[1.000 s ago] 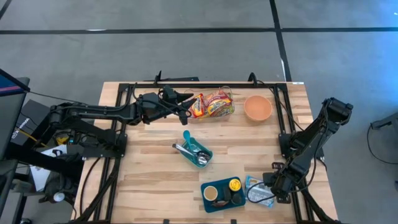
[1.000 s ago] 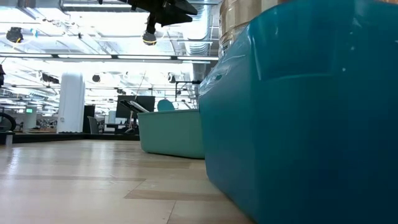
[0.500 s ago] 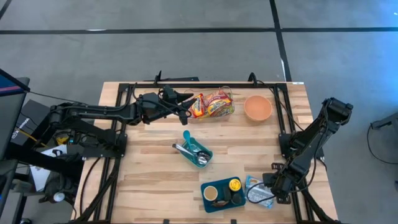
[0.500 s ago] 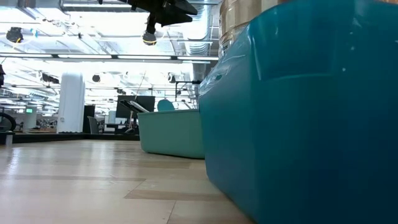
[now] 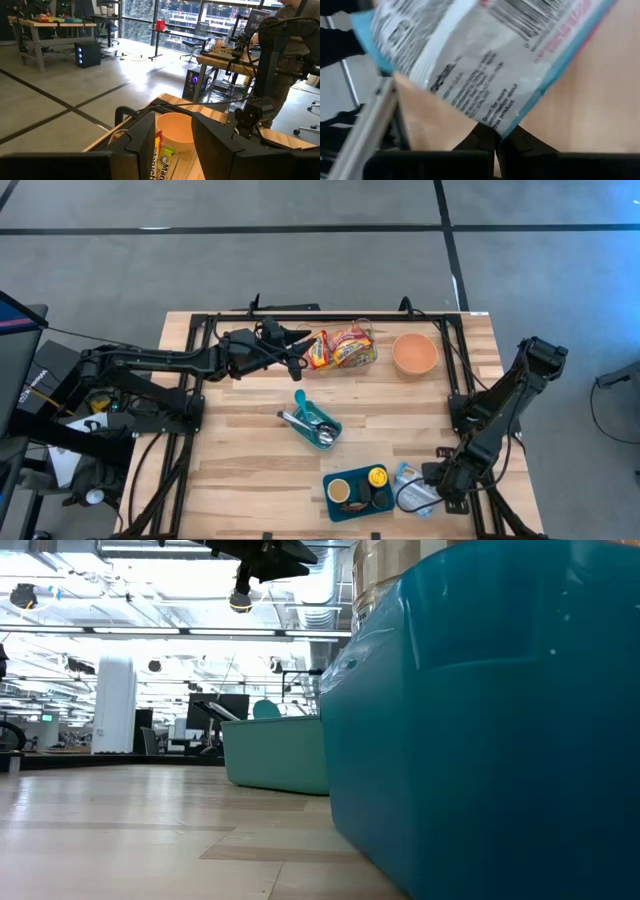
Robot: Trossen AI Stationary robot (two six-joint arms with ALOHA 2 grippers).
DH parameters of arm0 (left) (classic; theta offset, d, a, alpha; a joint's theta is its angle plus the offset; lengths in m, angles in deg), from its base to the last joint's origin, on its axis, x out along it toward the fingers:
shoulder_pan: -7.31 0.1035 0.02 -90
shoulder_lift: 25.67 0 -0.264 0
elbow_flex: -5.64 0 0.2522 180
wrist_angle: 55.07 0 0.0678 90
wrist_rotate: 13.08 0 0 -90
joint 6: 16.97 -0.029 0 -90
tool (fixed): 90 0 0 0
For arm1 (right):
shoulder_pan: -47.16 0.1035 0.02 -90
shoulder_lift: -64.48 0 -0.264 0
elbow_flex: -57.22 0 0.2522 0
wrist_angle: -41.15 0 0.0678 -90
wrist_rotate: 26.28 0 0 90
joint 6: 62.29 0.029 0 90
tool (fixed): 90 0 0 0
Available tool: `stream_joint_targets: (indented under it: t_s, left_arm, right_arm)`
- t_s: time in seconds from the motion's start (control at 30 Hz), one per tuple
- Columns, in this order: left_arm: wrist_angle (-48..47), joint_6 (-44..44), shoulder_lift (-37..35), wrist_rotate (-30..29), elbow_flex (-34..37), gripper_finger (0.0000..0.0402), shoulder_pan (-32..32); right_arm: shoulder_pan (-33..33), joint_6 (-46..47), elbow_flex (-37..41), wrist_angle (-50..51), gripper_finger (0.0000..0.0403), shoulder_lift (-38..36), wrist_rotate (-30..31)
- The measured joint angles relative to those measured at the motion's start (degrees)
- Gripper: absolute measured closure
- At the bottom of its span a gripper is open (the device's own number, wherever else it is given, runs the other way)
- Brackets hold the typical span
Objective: Pick & Place Food Item
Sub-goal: Put the blue noodle pack into the transparent bin
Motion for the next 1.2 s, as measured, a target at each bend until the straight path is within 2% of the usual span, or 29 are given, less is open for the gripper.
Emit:
stream_joint_targets:
  t_s: [0.23,0.63,0.97,1.2]
  left_arm:
    - [0.0,0.0,0.0,0.0,0.0,0.028,0.0]
    - [0.0,0.0,0.0,0.0,0.0,0.028,0.0]
    - [0.0,0.0,0.0,0.0,0.0,0.028,0.0]
    - [0.0,0.0,0.0,0.0,0.0,0.028,0.0]
  right_arm:
    - [0.0,-0.7,-5.4,2.1,0.0403,0.0,-1.5]
    - [0.7,-4.1,-22.3,23.0,0.0403,0.0,-0.6]
    - [0.3,-2.3,-41.2,39.8,0.0403,0.0,11.0]
    - [-4.5,-1.7,-53.1,45.4,0.0403,0.0,20.9]
